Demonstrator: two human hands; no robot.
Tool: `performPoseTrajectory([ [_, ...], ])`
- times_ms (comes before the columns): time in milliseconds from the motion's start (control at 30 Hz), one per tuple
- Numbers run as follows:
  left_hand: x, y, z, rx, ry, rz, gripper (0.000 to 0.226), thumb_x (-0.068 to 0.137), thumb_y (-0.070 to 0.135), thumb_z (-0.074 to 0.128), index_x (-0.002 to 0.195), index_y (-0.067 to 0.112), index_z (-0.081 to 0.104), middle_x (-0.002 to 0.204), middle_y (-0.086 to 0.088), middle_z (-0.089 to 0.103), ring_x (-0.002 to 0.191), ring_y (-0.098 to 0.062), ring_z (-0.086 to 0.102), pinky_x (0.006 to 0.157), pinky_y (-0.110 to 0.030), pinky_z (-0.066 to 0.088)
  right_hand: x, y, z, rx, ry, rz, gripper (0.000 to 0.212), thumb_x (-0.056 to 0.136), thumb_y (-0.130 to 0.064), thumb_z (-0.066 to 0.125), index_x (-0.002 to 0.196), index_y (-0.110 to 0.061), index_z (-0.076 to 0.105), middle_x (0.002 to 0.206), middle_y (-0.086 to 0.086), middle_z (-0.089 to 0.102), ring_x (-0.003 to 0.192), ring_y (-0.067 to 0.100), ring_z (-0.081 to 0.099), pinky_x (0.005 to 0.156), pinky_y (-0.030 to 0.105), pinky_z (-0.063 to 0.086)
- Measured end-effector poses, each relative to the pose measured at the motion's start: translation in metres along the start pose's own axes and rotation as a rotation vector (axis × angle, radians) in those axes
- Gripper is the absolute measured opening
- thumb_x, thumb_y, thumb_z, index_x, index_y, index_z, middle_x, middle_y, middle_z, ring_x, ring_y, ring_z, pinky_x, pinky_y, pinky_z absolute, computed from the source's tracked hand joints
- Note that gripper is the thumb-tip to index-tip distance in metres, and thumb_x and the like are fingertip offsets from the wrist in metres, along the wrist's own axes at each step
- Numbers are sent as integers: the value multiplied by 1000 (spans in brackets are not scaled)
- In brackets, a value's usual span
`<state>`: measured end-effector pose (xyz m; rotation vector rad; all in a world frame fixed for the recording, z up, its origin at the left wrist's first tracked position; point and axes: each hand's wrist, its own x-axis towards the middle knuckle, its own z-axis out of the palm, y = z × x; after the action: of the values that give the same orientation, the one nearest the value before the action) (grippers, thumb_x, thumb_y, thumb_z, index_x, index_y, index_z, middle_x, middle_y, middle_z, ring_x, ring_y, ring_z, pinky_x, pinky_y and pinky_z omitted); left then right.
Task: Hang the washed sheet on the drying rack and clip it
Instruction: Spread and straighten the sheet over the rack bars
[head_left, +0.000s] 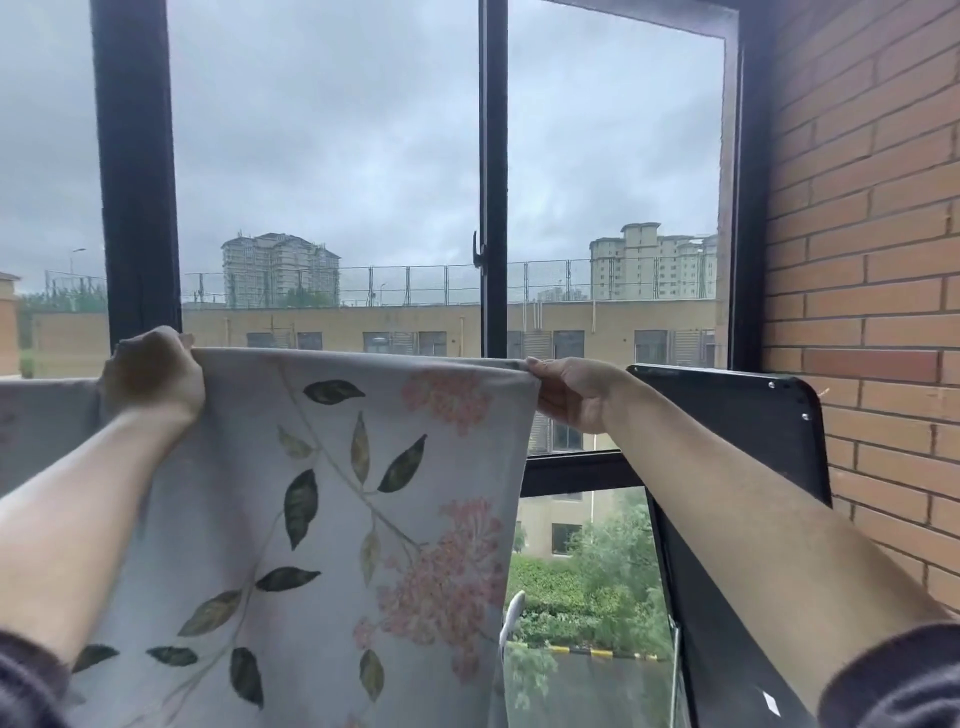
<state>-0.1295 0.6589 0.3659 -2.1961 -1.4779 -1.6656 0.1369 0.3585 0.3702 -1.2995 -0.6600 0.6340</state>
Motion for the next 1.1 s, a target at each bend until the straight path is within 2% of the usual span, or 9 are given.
performPoseTrajectory([
  [267,4,-11,0,143,-57,42,28,97,16,42,97,-5,61,94,-38,60,92,-53,57,83,-51,47,6,14,7,107,7,-65,18,92,3,53,85,-6,68,67,9,71,57,15,69,51,25,57],
  [467,1,-9,1,135,-107,73,30,98,20,39,96,1,61,98,-34,61,94,-50,57,82,-48,46,3,16,15,-63,54,-138,7,89,-5,63,94,-7,68,72,8,70,52,13,66,46,23,52],
  [533,-3,-5,-2,123,-137,87,33,99,24,35,99,2,61,104,-33,61,99,-48,56,85,-47,44,2,15,19,-126,53,-168,8,90,-10,63,96,-11,68,75,7,70,57,14,66,51,24,54],
  [633,-15,6,-7,109,-176,176,36,98,29,35,110,6,60,118,-24,59,109,-41,53,91,-45,39,-2,18,28,-213,-172,-125,19,93,-15,59,111,-11,63,85,7,68,78,20,67,74,34,59],
  [700,-25,14,-8,74,-188,321,35,97,33,38,111,12,62,120,-18,61,110,-35,54,96,-46,37,1,22,38,-229,-273,-119,29,94,-12,57,122,-15,55,93,9,66,86,24,66,80,38,57],
  [867,-48,36,-13,103,-216,584,35,98,41,39,105,18,64,105,-10,69,94,-31,61,91,-42,37,14,10,45,-13,-104,-193,28,97,-3,45,116,-22,53,97,8,58,80,19,57,70,36,54],
  [933,-49,37,-12,79,-206,598,33,98,39,40,99,16,64,99,-11,69,91,-32,61,86,-41,37,23,-2,38,56,-17,-216,34,96,-5,45,125,-22,50,102,10,56,78,19,56,66,34,53],
  [1000,-43,34,-9,43,-204,577,32,98,38,41,96,16,65,96,-11,70,89,-34,62,81,-41,38,26,-11,33,59,-6,-233,40,94,-5,46,130,-21,46,106,14,57,82,23,58,72,36,54],
  [1100,-34,31,-5,29,-164,484,31,98,33,42,93,14,66,92,-18,69,86,-39,62,75,-40,44,18,-10,41,-64,-148,-246,41,93,-2,45,132,-16,45,109,16,56,82,23,59,76,35,53],
])
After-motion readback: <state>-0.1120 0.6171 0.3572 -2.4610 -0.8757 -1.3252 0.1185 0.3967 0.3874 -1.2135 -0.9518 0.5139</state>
